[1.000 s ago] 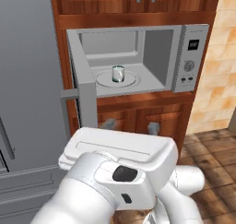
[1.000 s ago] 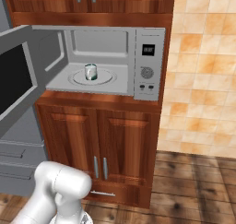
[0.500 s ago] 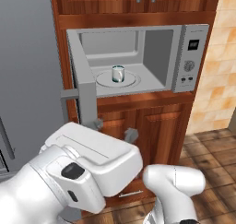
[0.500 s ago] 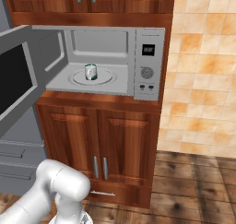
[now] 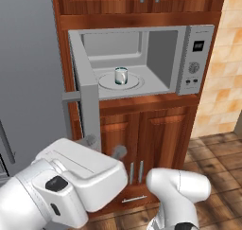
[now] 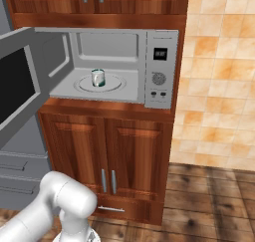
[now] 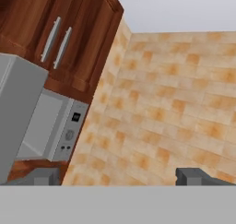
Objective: Pick the mug from the counter and place it inside the microwave. Then close the microwave.
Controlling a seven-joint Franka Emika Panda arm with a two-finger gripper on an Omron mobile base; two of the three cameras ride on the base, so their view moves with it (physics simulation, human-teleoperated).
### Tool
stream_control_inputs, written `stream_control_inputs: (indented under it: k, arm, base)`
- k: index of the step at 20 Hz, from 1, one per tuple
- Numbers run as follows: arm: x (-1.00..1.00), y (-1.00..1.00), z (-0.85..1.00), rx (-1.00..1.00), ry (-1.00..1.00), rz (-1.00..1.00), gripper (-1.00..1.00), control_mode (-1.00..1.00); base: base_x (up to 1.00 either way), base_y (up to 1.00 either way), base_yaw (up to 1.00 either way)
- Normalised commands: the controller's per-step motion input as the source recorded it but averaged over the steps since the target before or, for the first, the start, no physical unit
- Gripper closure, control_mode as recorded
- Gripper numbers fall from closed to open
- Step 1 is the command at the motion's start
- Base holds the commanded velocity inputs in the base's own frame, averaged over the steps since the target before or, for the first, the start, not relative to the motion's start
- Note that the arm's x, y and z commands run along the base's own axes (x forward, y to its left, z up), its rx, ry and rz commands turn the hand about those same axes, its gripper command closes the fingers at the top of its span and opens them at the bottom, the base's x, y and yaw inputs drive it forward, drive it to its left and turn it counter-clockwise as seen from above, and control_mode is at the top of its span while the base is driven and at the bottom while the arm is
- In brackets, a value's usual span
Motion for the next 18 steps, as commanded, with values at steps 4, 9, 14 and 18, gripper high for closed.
stream_control_inputs:
  k: [4,9,14,18]
  arm:
    - [0.33,0.08,-0.29,0.00,0.10,0.00,-1.00,-1.00]
    - [0.33,0.17,-0.28,0.00,0.10,0.00,-1.00,-1.00]
    - [0.04,0.32,-0.24,0.00,0.00,0.00,-1.00,-1.00]
    - [0.10,0.25,-0.20,0.00,0.00,0.00,-1.00,-1.00]
  base:
    - [0.00,0.00,0.00]
    - [0.00,0.00,0.00]
    - [0.00,0.00,0.00]
    - [0.00,0.00,0.00]
